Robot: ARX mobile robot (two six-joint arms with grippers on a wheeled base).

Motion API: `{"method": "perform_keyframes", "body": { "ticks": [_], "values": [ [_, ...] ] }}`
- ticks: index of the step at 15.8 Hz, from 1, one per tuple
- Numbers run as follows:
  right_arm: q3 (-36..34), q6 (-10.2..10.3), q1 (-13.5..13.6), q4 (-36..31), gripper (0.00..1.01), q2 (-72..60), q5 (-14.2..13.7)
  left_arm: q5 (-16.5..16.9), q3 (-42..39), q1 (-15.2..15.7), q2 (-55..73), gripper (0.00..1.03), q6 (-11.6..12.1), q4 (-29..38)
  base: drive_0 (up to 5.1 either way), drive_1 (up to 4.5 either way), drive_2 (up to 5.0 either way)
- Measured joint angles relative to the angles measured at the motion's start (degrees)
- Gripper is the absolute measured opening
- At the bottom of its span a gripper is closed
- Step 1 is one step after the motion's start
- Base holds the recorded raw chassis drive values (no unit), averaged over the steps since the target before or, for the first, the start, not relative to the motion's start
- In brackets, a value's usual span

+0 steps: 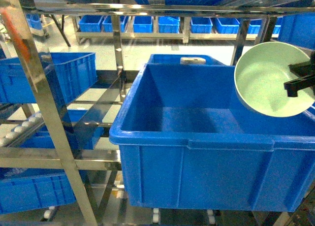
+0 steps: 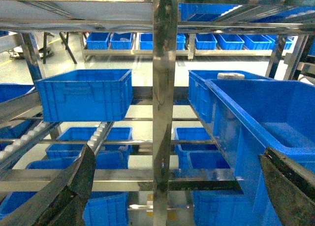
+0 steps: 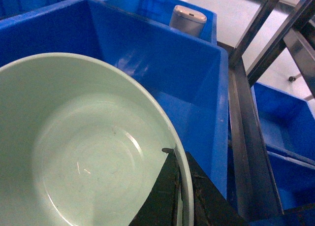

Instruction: Place green bowl on second shelf with right arm

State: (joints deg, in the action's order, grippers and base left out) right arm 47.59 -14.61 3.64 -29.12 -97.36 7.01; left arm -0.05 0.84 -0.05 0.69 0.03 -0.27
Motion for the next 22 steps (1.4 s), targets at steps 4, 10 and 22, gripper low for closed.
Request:
{"method": "perform_keyframes", "body": {
  "ticks": [4, 10, 22],
  "values": [
    [6.36, -0.37, 1.68, 1.16, 0.02, -10.54, -0.70, 0.00, 0.00, 0.00, 0.00, 0.98, 0.00, 0.00, 0.0, 0.00, 0.0],
    [12.17, 1.09, 1.36, 2.08, 0.41, -17.33, -0.57, -0.02, 0.00, 0.00, 0.00, 0.98, 0.00, 0.02, 0.0, 0.00, 0.0],
    [-0.92, 1.53, 0.87, -7.10, 0.97, -5.49, -0.48, 0.00, 0.00, 0.00, 0.00, 0.98, 0.00, -0.02, 0.0, 0.00, 0.0]
  ]
}}
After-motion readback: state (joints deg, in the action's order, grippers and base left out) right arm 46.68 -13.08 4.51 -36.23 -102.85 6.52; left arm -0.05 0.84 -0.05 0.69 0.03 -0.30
